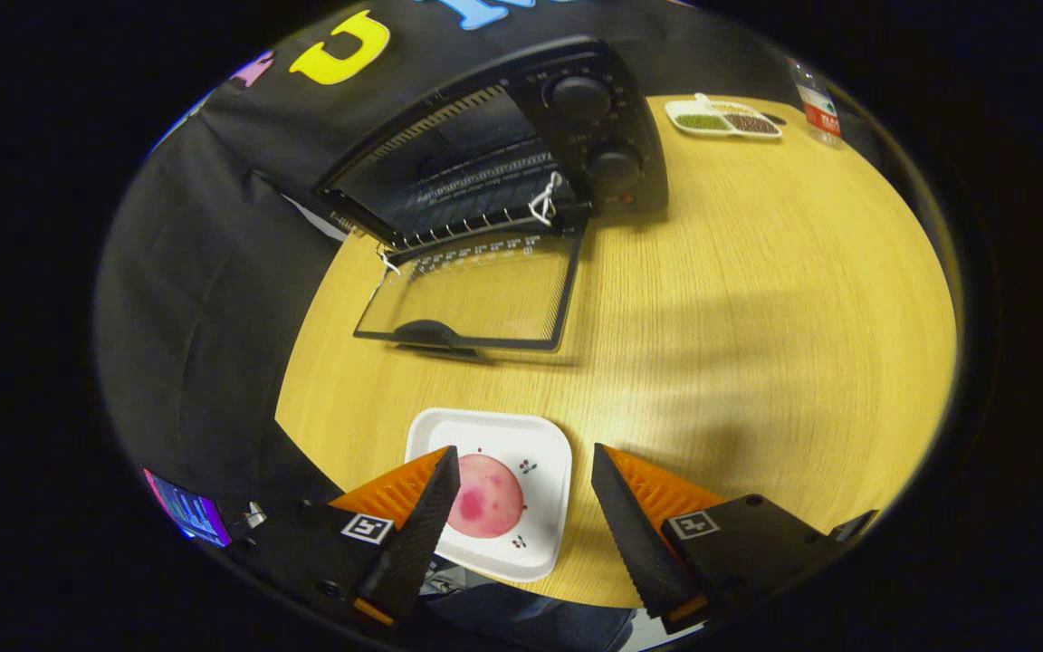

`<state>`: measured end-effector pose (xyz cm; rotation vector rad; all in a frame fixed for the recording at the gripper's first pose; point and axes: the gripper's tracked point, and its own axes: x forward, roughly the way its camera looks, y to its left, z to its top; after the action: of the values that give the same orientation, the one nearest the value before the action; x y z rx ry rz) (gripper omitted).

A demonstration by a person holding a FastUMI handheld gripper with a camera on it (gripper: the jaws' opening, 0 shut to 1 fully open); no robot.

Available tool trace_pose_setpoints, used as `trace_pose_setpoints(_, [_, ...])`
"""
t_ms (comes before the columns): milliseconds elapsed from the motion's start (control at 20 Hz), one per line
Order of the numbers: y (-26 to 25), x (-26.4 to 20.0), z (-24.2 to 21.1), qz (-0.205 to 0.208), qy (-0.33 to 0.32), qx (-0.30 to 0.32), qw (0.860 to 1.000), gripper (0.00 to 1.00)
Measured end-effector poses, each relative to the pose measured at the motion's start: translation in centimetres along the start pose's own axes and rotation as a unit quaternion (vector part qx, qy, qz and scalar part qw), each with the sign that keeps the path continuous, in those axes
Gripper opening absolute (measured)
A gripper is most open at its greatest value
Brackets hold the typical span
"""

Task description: Open the toaster oven, put the food inside, and close the toaster oven door.

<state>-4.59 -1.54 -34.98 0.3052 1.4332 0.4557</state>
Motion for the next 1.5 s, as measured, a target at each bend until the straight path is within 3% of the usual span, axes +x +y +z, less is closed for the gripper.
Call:
trace_pose_setpoints(150, [-0.5, 0.9, -2.2, 0.006, 0.055, 0.009, 0.998, 0.92])
trace_pose_setpoints(300, [-0.5, 1.4, -3.3, 0.009, 0.085, 0.004, 0.996, 0.77])
trace_pose_setpoints(350, [-0.7, 1.8, -3.4, 0.004, 0.091, 0.006, 0.996, 0.59])
trace_pose_setpoints(450, [-0.7, 1.9, -3.5, -0.002, 0.100, 0.012, 0.995, 0.40])
trace_pose_setpoints(500, [-1.3, 2.2, -3.8, -0.009, 0.104, 0.013, 0.994, 0.36])
trace_pose_setpoints(600, [-0.7, 2.1, -4.0, -0.002, 0.106, 0.032, 0.994, 0.06])
trace_pose_setpoints(750, [-1.6, 2.2, -3.4, -0.001, 0.098, 0.051, 0.994, 0.04])
trace_pose_setpoints(1100, [2.0, 3.5, -4.4, 0.051, 0.081, 0.103, 0.990, 0.02])
trace_pose_setpoints(1500, [6.5, 2.8, -2.0, 0.086, -0.006, 0.195, 0.977, 0.02])
